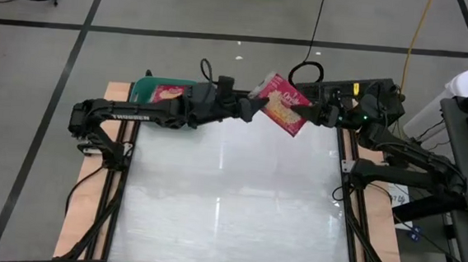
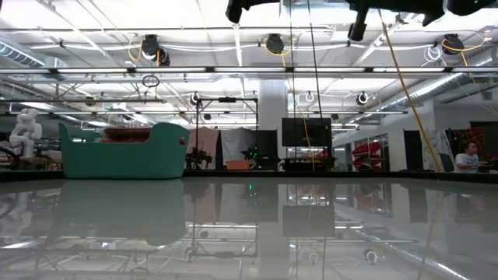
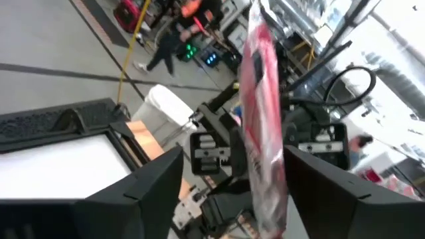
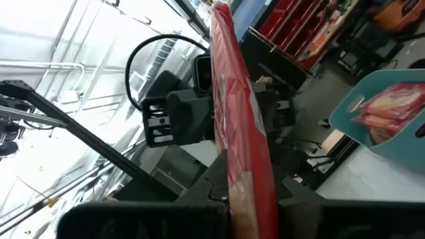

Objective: Sort popcorn bags into baskets
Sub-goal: Put the red popcorn bag into the green bin

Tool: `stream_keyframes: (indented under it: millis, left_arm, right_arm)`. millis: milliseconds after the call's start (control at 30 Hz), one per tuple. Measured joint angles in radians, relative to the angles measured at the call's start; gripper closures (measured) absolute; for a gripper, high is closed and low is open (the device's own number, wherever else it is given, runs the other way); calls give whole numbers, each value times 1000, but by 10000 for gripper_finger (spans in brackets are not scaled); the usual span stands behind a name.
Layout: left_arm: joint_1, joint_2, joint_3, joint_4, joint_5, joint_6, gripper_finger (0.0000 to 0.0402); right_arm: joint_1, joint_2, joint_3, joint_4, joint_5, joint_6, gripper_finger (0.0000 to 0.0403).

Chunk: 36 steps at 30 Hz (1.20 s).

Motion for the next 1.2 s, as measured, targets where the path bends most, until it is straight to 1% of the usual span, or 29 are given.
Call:
stream_keyframes:
  millis: [167, 300, 433, 533, 667, 700, 800, 867, 1033, 1200]
  left_arm:
    - [12, 25, -1, 8, 49, -8, 184]
    - [11, 56, 0, 61, 48, 6, 216]
    - [11, 76, 0, 135, 30, 27, 257]
    - [11, 79, -1, 166, 31, 56, 298]
    - [12, 79, -1, 155, 31, 80, 372]
    - [13, 79, -1, 152, 31, 79, 382]
    - [24, 79, -1, 127, 36, 64, 378]
    - [34, 69, 0, 66, 32, 43, 372]
    - [67, 21, -1, -135, -60, 20, 383]
    - [132, -49, -7, -304, -110, 17, 382]
  right_arm:
    - [-1, 4, 0, -2, 34, 0, 394]
    - [-1, 12, -1, -3, 74, -2, 391]
    - [-1, 19, -1, -13, 78, -7, 390]
    - [-3, 19, -1, -19, 78, -18, 389]
    - [-16, 17, 0, -24, 75, -41, 384]
    - [-21, 18, 0, -29, 75, -42, 379]
    - [-38, 18, 0, -57, 75, -40, 354]
    - [-53, 16, 0, -95, 78, -38, 331]
    - [-84, -5, 0, -218, 81, -42, 273]
    - [-115, -25, 0, -309, 79, -86, 237]
